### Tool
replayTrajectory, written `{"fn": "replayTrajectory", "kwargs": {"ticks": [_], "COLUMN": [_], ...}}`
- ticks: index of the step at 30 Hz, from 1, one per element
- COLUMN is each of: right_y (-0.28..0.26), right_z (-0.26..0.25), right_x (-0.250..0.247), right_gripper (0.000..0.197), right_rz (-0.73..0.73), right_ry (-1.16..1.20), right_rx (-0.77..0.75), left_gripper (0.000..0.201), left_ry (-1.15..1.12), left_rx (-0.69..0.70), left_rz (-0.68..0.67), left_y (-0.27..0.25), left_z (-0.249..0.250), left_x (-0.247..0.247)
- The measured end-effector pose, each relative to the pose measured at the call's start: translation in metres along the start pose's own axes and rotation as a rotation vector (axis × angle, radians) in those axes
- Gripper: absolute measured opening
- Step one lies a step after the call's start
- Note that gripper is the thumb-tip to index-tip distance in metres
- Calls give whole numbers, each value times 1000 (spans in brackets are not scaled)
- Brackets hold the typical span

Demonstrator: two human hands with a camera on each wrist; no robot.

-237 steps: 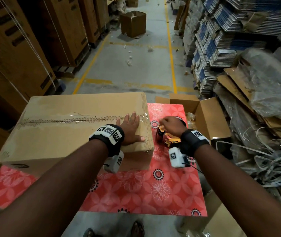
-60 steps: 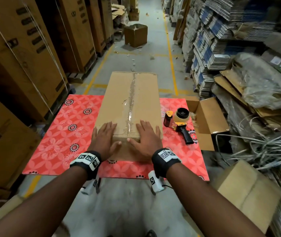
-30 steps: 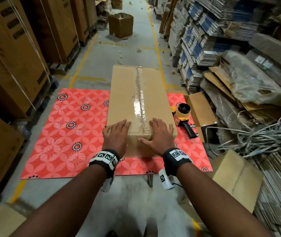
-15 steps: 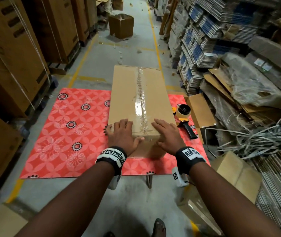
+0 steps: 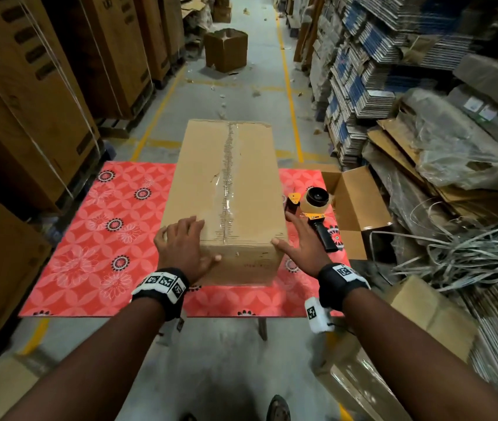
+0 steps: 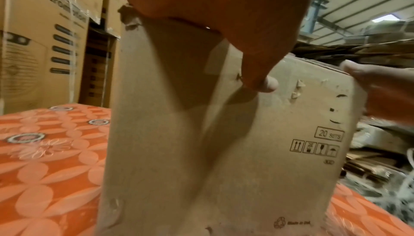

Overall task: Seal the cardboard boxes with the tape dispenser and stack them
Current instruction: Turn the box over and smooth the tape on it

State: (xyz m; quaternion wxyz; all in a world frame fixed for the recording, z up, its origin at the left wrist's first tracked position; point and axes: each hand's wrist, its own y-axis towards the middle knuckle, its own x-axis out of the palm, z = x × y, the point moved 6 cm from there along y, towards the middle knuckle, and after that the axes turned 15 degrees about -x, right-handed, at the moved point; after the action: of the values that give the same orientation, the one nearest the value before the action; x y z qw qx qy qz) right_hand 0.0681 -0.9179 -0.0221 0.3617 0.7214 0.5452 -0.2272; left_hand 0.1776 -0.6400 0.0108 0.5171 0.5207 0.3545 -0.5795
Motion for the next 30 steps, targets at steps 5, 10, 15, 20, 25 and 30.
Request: {"fn": "replayTrajectory", "kwargs": {"ticks": [5,10,15,20,25,30], "right_y": [-8,-2,-5,1,12,20], "right_z": [18,72,141,180,207,215], "right_x": [-2,-4,-10,-16,3,5], "right_gripper": [67,45,63,57,61,51], "right_rz": [55,26,-64,-72,-123,-121], "right_ry": [156,33,-183,-269,-143,-86], "right_rx": [13,155,360,492,551,614], "left_gripper": [82,81,83,85,88,86], "left_ry": [33,58,96,108,123,154], "left_rx": [-35,-59,-72,-106,-119,-128], "left_rz": [18,19,30,26,31,18], "left_y": [-1,-5,-5,-3,-2,-1], "left_z": [7,13,16,16,17,16], "left_x": [1,-2,0,5,6,10]}}
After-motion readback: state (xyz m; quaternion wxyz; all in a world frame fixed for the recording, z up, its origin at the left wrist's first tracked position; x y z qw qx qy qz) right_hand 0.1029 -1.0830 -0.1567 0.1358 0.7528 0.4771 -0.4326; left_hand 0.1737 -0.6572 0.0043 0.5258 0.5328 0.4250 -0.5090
